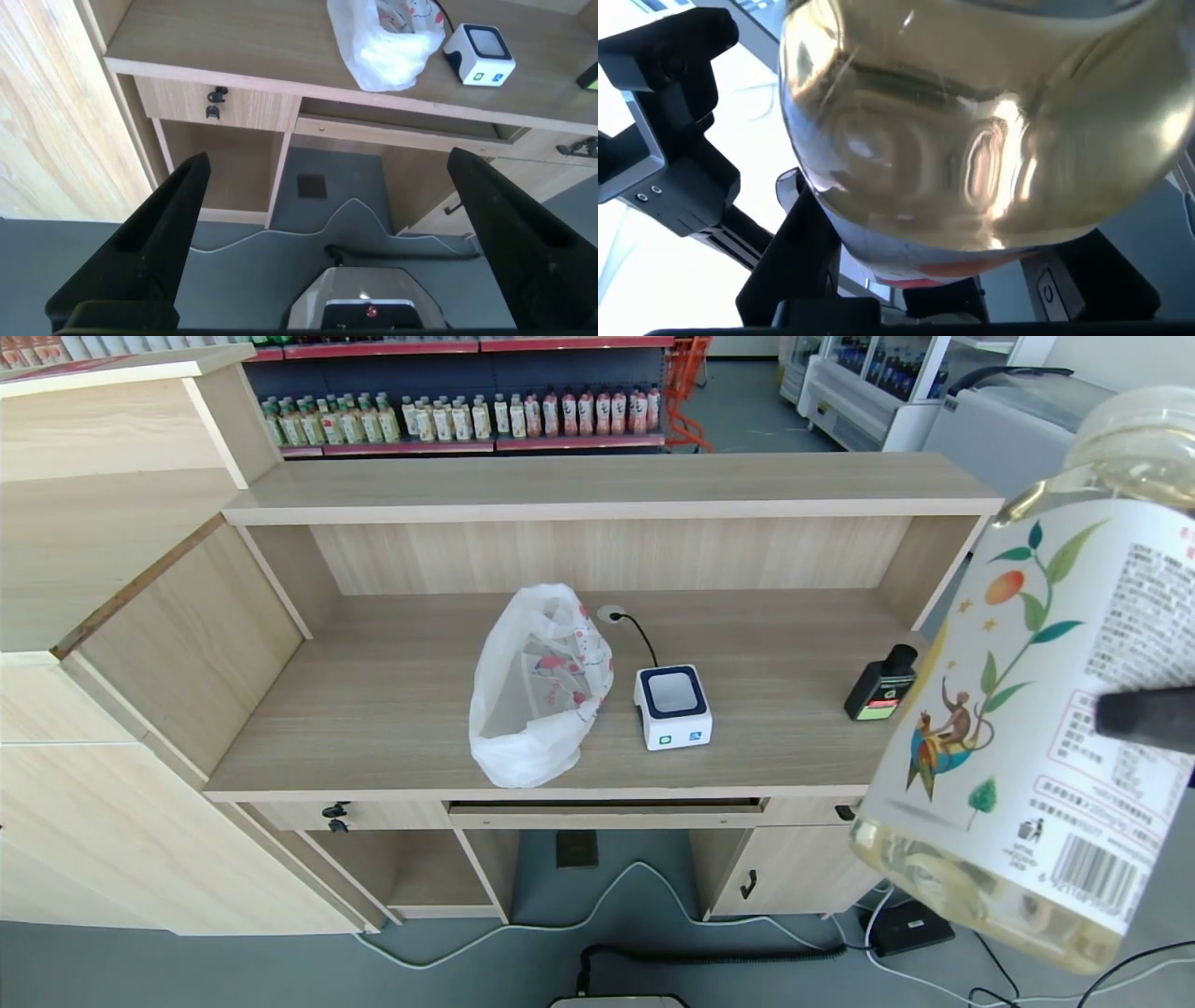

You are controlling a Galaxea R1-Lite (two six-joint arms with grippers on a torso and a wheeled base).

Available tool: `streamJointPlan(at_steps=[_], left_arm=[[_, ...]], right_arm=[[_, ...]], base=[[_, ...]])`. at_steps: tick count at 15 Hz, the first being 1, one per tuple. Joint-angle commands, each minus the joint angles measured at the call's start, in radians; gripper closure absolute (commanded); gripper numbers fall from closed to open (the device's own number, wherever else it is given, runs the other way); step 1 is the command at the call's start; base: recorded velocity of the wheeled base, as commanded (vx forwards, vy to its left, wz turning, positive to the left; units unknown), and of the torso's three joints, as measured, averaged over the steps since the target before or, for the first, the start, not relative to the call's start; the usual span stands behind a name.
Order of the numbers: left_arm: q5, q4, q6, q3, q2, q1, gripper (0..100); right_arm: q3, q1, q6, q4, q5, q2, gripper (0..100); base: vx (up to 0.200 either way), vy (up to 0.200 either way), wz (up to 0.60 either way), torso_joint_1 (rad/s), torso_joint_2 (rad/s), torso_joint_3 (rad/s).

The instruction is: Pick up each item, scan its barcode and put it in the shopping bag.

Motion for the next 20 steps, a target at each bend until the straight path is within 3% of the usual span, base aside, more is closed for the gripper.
streamJointPlan(at_steps=[1, 13, 15, 16, 20], left_arm=[[0.0, 0.0, 0.0, 0.0, 0.0, 0.0, 0], [0.0, 0.0, 0.0, 0.0, 0.0, 0.0, 0], [-0.001, 0.0, 0.0, 0.001, 0.0, 0.0, 0], [0.0, 0.0, 0.0, 0.0, 0.0, 0.0, 0], [0.0, 0.0, 0.0, 0.001, 0.0, 0.0, 0]], right_arm=[[0.003, -0.001, 0.0, -0.001, 0.0, 0.007, 100], [0.001, -0.021, -0.01, -0.005, -0.012, 0.008, 100], [0.001, -0.035, -0.125, -0.009, -0.106, 0.057, 100], [0.0, -0.063, -0.244, -0.005, -0.178, 0.099, 100], [-0.005, -0.276, -0.645, -0.007, -0.367, 0.246, 100]], base=[[0.0, 0.0, 0.0, 0.0, 0.0, 0.0], [0.0, 0.0, 0.0, 0.0, 0.0, 0.0], [0.0, 0.0, 0.0, 0.0, 0.0, 0.0], [0.0, 0.0, 0.0, 0.0, 0.0, 0.0], [0.0, 0.0, 0.0, 0.0, 0.0, 0.0]])
